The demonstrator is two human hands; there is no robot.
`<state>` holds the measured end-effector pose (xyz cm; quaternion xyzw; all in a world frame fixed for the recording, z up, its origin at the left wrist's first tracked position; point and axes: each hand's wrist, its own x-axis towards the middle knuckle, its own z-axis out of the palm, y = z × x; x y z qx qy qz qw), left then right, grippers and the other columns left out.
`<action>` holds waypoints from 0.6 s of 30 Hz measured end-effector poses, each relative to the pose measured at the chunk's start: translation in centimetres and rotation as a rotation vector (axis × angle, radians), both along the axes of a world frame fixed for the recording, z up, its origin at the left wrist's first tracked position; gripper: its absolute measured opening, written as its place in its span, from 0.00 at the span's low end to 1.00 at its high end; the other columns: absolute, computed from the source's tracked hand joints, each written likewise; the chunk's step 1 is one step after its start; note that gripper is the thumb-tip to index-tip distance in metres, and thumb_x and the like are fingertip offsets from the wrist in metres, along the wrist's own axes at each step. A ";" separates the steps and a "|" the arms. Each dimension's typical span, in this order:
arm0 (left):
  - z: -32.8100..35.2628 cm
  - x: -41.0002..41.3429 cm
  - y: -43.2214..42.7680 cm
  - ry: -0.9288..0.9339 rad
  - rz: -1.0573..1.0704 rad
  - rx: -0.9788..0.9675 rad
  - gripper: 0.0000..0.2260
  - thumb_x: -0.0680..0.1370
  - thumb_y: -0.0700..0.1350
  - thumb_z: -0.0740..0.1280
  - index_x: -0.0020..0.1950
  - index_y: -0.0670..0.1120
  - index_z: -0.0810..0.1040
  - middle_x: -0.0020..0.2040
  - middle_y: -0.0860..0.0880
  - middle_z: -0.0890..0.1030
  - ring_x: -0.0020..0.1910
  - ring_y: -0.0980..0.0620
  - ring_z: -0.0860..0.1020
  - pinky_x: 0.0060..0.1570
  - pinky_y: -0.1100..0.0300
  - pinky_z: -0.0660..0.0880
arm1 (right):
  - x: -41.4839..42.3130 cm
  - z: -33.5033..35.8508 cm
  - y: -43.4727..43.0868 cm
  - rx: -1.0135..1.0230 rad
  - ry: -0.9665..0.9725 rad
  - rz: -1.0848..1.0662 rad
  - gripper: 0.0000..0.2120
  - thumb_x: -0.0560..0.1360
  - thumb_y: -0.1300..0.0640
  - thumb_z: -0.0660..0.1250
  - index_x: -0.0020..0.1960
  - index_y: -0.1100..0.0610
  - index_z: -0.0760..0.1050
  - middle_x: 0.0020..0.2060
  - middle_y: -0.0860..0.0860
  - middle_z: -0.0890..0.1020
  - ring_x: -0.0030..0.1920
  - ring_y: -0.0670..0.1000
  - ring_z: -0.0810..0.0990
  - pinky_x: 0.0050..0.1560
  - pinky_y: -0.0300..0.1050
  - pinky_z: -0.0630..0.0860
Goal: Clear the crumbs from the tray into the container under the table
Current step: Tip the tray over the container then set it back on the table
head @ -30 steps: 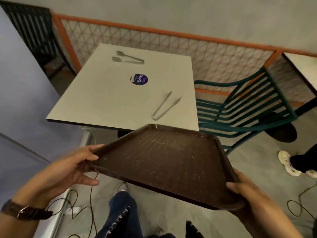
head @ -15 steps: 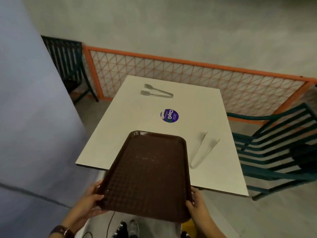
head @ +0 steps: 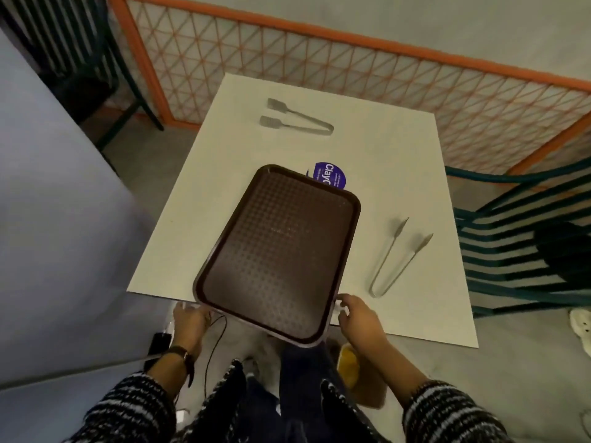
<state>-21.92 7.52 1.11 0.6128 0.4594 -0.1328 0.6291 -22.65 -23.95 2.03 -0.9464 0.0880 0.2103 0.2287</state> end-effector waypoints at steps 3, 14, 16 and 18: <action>-0.8 -1.4 -2.5 0.175 -0.005 -0.055 0.04 0.77 0.34 0.60 0.44 0.40 0.72 0.39 0.45 0.70 0.39 0.48 0.71 0.38 0.56 0.70 | 6.2 0.4 -2.1 -0.074 -0.120 0.188 0.19 0.74 0.63 0.60 0.65 0.56 0.73 0.62 0.56 0.75 0.58 0.59 0.76 0.59 0.50 0.73; -1.2 0.7 -12.0 0.225 0.287 -0.172 0.06 0.74 0.33 0.64 0.50 0.39 0.75 0.50 0.42 0.78 0.48 0.42 0.77 0.53 0.51 0.73 | 30.3 -1.3 -2.8 -0.308 -0.019 0.629 0.30 0.76 0.57 0.59 0.76 0.53 0.55 0.76 0.55 0.53 0.75 0.61 0.53 0.71 0.67 0.47; -1.8 0.9 -12.1 0.273 0.246 -0.082 0.10 0.74 0.36 0.65 0.55 0.38 0.74 0.56 0.38 0.78 0.57 0.37 0.76 0.61 0.46 0.71 | 31.2 -1.8 -3.0 -0.304 0.023 0.655 0.29 0.77 0.57 0.57 0.76 0.56 0.53 0.77 0.55 0.51 0.75 0.60 0.53 0.71 0.67 0.47; -2.1 1.6 -12.2 0.312 0.165 0.040 0.15 0.74 0.37 0.65 0.60 0.38 0.72 0.58 0.36 0.76 0.58 0.35 0.74 0.61 0.43 0.72 | 31.3 -2.2 -3.7 -0.283 0.017 0.645 0.28 0.78 0.56 0.56 0.76 0.59 0.52 0.77 0.55 0.49 0.75 0.60 0.52 0.72 0.65 0.48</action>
